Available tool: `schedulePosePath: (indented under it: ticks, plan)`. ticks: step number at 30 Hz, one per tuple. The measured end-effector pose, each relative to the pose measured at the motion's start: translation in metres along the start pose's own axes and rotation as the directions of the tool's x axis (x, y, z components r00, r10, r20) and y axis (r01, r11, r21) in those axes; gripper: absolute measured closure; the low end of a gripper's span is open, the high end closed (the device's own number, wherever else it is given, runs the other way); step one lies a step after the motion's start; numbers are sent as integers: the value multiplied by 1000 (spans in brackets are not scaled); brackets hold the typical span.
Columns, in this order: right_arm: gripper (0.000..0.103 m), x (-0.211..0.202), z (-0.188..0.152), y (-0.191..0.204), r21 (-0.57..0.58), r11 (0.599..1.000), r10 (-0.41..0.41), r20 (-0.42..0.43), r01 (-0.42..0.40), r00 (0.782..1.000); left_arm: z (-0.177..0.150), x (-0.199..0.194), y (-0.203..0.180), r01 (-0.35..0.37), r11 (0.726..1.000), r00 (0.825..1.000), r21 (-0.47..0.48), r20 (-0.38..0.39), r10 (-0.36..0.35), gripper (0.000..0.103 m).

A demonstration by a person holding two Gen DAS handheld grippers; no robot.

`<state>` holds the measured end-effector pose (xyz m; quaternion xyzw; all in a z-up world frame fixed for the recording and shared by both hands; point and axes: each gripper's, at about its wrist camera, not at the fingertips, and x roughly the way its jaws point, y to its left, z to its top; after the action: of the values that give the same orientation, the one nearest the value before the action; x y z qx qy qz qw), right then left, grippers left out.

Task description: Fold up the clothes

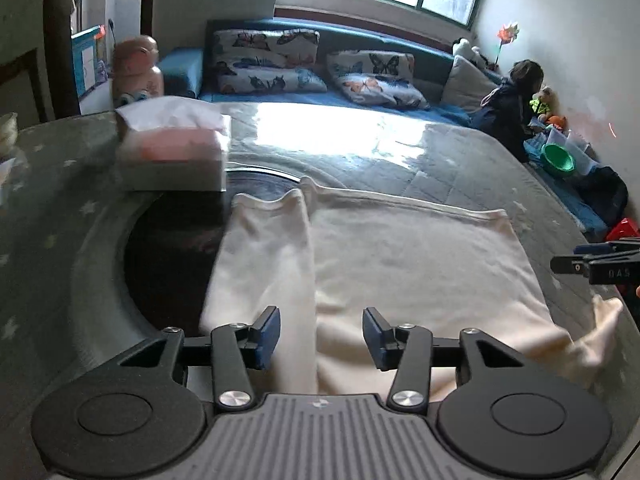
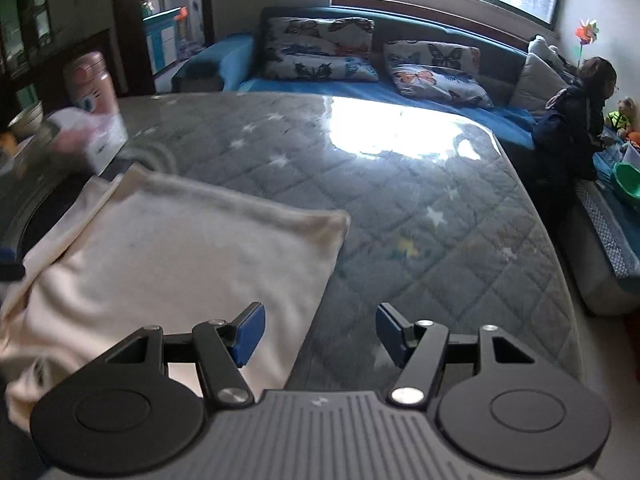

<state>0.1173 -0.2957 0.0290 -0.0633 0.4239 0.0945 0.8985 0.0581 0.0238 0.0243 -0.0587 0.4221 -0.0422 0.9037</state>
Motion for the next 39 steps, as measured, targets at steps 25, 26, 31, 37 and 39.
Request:
schedulePosePath:
  ticks: [25, 26, 31, 37, 39]
  plan:
    - [89, 98, 49, 1, 8, 998, -70, -27, 70, 997, -28, -25, 100, -267, 944, 963, -196, -10, 270, 98]
    - [84, 96, 49, 0, 12, 997, -75, -26, 75, 997, -32, -27, 105, -277, 938, 960, -208, -16, 280, 98]
    - [70, 90, 47, -3, 28, 995, -98, -30, 98, 995, -39, -36, 115, -295, 923, 954, -248, -19, 300, 91]
    - [55, 80, 43, 2, 15, 991, -135, -27, 135, 990, -28, -43, 91, -318, 929, 943, -186, 39, 331, 44]
    - [52, 77, 42, 4, 12, 990, -140, -28, 140, 990, -23, -45, 81, -318, 934, 941, -161, 68, 332, 33]
